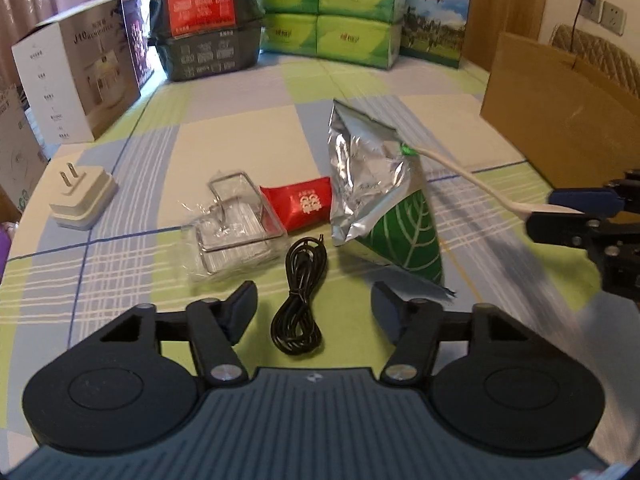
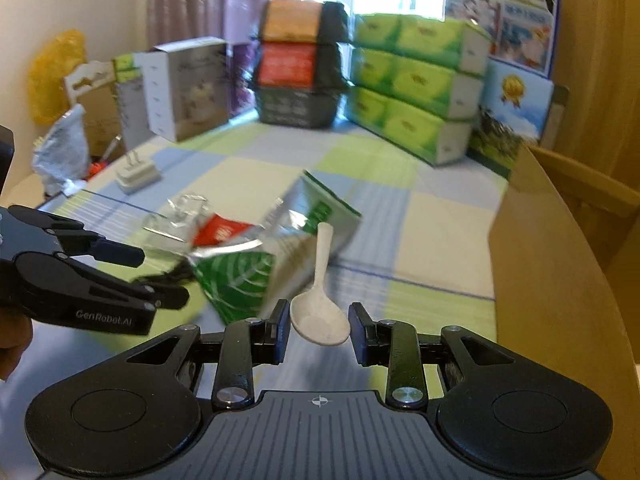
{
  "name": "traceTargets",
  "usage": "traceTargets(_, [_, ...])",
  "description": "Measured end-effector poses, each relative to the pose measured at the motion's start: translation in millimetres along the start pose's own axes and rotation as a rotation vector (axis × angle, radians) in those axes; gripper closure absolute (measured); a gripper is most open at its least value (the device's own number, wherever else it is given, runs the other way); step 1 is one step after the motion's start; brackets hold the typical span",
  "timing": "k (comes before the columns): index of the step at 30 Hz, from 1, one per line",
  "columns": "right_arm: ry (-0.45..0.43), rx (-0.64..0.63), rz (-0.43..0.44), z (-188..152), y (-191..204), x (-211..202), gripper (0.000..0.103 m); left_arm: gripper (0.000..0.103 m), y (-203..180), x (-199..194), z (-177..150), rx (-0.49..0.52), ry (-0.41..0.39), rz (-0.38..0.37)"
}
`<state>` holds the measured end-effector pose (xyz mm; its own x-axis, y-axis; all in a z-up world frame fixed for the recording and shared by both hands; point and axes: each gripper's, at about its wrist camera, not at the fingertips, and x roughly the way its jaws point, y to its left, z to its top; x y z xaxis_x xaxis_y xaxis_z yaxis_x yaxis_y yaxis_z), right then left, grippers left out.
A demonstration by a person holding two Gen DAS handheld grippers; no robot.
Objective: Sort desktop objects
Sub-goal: 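Close the right tool on the spoon handle while the left grasps the black cable, then carry the held spoon and cable up and over the cardboard box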
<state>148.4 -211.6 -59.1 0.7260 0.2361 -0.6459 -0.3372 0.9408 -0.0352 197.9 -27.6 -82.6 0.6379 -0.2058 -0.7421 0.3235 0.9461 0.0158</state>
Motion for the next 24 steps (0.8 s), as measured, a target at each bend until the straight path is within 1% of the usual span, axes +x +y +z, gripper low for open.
traceTargets(1, [0.016,0.012,-0.006,-1.1,-3.5,2.0,0.075,0.049,0.0,4.2,0.1,-0.002,0.01,0.003])
traceTargets(2, [0.038,0.028,-0.009,-2.4,-7.6,4.9,0.075,0.056,0.6,7.1,-0.5,-0.004,0.018,0.007])
traceTargets(3, [0.055,0.048,-0.006,-4.0,-10.7,6.9,0.075,0.057,1.2,10.0,-1.4,-0.005,0.027,0.009])
traceTargets(4, [0.074,0.068,-0.001,-5.4,-13.8,8.7,0.075,0.061,1.9,9.7,-1.9,-0.009,0.021,0.003])
traceTargets(5, [0.09,0.086,0.005,-6.7,-16.9,10.9,0.075,0.07,2.0,8.8,-2.2,-0.011,0.023,0.003])
traceTargets(6, [0.102,0.099,0.012,-7.3,-18.8,12.0,0.075,0.076,1.4,7.1,-2.6,-0.01,0.025,0.006])
traceTargets(7, [0.116,0.108,0.022,-8.4,-20.6,13.4,0.075,0.086,0.5,5.1,-3.3,-0.01,0.031,0.009])
traceTargets(9, [0.142,0.126,0.039,-10.0,-21.5,15.0,0.075,0.086,-1.3,-0.2,-5.7,-0.032,0.05,0.008])
traceTargets(12, [0.193,0.141,0.068,-15.5,-19.8,17.2,0.075,0.086,-6.9,-10.2,-12.0,-0.053,0.076,-0.018])
traceTargets(16, [0.238,0.143,0.092,-23.4,-20.3,16.2,0.075,0.087,-18.9,-26.4,-25.6,-0.019,0.093,-0.028])
traceTargets(21, [0.231,0.145,0.083,-31.3,-25.5,7.9,0.073,0.087,-24.9,-43.6,-43.9,-0.02,0.091,-0.021])
traceTargets(23, [0.227,0.166,0.088,-33.1,-29.6,5.5,0.071,0.087,-25.2,-47.0,-47.9,-0.034,0.085,-0.024])
traceTargets(24, [0.225,0.181,0.096,-33.3,-31.2,5.0,0.068,0.087,-25.5,-48.4,-49.2,-0.039,0.081,-0.024])
